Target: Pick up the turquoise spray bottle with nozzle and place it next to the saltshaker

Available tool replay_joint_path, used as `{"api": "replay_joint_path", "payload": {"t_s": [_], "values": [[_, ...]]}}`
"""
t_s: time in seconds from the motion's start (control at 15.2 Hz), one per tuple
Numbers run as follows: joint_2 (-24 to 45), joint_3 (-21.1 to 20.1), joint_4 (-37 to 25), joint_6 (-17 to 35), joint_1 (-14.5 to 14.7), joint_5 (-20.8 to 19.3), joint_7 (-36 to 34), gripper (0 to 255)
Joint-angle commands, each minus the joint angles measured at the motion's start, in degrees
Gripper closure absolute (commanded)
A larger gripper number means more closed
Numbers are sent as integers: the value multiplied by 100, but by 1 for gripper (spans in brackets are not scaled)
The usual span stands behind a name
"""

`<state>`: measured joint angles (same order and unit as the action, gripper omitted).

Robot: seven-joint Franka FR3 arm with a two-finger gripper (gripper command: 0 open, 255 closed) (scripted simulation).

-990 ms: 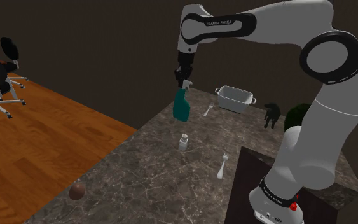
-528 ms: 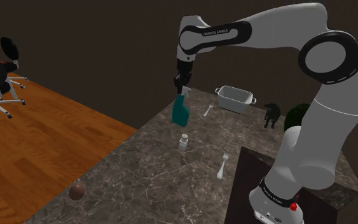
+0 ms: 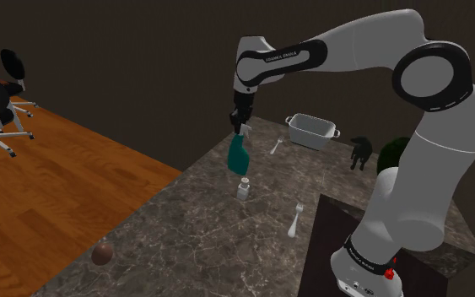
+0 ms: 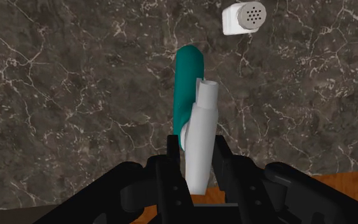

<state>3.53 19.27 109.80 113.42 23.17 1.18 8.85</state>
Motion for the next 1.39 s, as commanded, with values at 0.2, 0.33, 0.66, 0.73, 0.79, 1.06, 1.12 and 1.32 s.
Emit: {"api": "replay_joint_path", "payload": {"t_s": [0.2,0.33,0.66,0.73,0.79,1.06,1.12,1.32], "values": [[113,-5,272,383,-2,46,22,255],[133,-5,311,440,-4,54,27,255],[134,-5,311,440,-4,54,28,255],[134,-5,311,440,-4,54,28,255],[133,-5,311,440,-4,54,27,0],[133,-5,311,440,-4,54,27,0],[133,-5,311,440,-4,54,27,0],[-32,-4,-82,-108,8,-12,-19,0]]}}
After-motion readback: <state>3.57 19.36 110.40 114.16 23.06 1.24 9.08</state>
